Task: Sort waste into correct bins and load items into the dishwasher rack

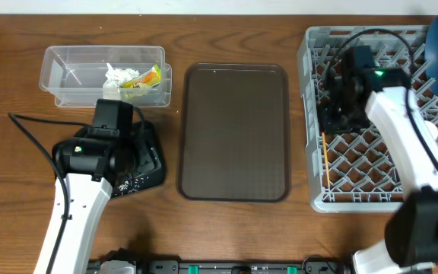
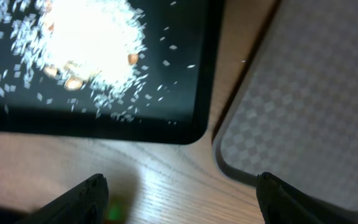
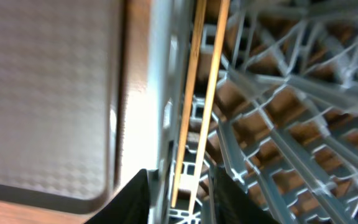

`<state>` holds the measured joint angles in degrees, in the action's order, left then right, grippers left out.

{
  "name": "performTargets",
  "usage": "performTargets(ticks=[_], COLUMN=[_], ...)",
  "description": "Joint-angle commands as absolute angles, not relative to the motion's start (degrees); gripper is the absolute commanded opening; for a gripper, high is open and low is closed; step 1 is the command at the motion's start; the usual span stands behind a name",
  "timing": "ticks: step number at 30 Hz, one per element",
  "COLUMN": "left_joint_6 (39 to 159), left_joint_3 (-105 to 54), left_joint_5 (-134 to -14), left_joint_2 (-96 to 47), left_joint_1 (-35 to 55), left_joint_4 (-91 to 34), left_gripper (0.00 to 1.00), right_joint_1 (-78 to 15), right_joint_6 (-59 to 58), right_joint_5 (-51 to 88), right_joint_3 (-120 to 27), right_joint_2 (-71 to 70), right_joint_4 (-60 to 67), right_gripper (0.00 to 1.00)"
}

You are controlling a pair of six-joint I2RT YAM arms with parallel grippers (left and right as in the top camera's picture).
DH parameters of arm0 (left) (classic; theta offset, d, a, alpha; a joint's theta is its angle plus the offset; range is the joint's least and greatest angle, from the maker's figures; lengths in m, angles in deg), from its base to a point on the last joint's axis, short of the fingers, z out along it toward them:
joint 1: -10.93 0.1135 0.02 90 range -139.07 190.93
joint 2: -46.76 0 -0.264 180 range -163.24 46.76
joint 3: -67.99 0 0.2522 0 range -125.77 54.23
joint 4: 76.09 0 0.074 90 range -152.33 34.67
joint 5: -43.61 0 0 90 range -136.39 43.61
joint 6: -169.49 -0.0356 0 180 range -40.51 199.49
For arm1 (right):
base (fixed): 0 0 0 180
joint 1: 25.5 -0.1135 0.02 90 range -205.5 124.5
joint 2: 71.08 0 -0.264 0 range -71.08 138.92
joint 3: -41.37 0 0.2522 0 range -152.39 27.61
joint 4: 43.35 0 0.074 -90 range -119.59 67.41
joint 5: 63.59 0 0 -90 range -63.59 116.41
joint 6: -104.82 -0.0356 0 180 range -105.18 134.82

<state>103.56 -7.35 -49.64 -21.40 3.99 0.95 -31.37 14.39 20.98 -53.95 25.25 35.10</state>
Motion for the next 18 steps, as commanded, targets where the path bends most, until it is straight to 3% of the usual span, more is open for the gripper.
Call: performTargets(ticks=[1, 3, 6, 10, 18], left_joint_6=[97.92, 95.72, 93.62, 92.50, 92.22], left_joint_3=[-7.94, -7.94, -7.94, -7.94, -7.94], left_joint_5=[-50.45, -50.45, -50.42, -50.40, -47.87], left_joint_2=[-21.60, -21.71, -22.10, -23.28, -22.56], left_joint_1=[0.58, -2.26, -6.61, -8.16, -2.74], left_joint_4=[-1.41, -4.34, -8.73, -8.29, 6.31], left_gripper=[0.79, 0.79, 0.79, 0.79, 0.79], right_joint_1=[-32.02, -32.02, -32.00, -31.59, -28.42], right_joint_6=[15.09, 16.38, 17.71, 16.64, 12.49], right_joint_5=[15.36, 10.40, 2.77, 3.80, 10.81], right_joint_3=[-54.72, -54.70, -54.67, -54.67, -54.35], right_joint_2=[20.97, 20.38, 20.53, 20.60, 18.92], right_joint_4=[32.84, 30.88, 27.71, 27.07, 34.20], right_gripper=[0.37, 0.43, 0.61, 0.82, 0.92])
